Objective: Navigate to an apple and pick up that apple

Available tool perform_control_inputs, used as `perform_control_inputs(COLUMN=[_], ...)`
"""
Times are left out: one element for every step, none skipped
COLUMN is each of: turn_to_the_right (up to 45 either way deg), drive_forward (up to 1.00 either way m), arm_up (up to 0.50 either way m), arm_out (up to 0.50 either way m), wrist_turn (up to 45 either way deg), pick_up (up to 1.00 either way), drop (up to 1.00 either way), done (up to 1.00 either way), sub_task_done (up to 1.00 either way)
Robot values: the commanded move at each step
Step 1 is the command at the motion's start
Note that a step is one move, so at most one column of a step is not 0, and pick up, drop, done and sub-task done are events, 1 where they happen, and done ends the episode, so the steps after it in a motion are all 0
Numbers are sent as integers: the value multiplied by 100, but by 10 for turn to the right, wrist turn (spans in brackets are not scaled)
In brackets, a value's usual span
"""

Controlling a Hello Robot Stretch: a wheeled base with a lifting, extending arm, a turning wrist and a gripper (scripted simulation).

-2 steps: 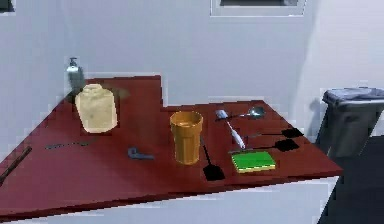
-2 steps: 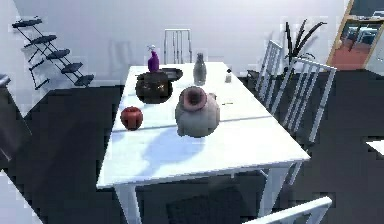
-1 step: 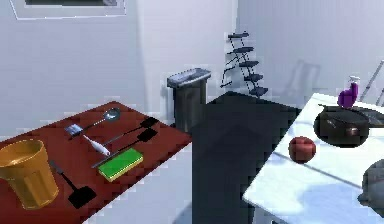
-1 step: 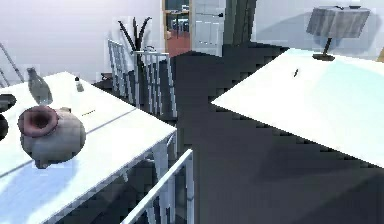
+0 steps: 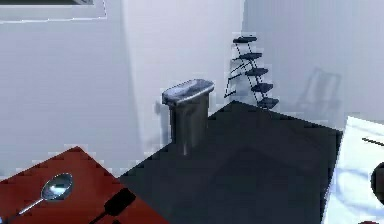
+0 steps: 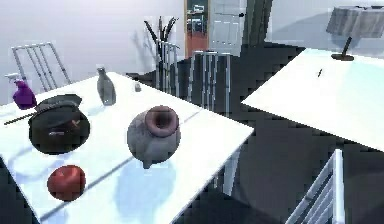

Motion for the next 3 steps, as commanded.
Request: perform_control_inputs(turn_to_the_right=[-300, 0, 0], drive_forward=[0, 0, 0], arm_up=[0, 50, 38], arm_out=[0, 0, 0], wrist_turn=[0, 0, 0], pick_up=[0, 0, 0], drop=[0, 0, 0], done=[0, 0, 0], sub_task_done=[0, 0, 0])
